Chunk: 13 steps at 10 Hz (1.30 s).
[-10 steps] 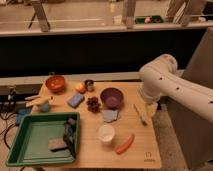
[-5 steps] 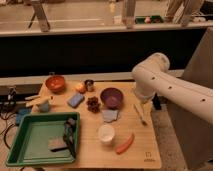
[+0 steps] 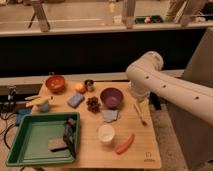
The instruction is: Place sponge in paper cup
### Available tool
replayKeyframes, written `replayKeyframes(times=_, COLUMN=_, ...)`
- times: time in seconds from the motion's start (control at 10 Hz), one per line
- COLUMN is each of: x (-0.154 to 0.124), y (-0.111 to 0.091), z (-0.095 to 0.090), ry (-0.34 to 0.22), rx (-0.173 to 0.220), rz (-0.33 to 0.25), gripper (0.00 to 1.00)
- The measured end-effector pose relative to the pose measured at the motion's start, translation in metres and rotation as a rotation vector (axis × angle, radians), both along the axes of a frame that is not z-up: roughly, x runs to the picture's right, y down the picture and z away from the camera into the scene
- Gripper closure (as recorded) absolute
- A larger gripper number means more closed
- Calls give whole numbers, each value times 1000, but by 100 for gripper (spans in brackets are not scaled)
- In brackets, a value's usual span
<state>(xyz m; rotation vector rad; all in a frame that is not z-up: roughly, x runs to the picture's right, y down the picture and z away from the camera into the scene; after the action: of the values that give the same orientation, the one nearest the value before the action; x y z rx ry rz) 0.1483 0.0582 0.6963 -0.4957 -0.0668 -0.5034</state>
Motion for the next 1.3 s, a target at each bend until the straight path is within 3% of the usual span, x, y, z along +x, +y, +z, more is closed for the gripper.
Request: replayKeyframes(times=1.3, x=-45, y=-23, z=6, ry=-107, rx=47, rz=-226, gripper=20)
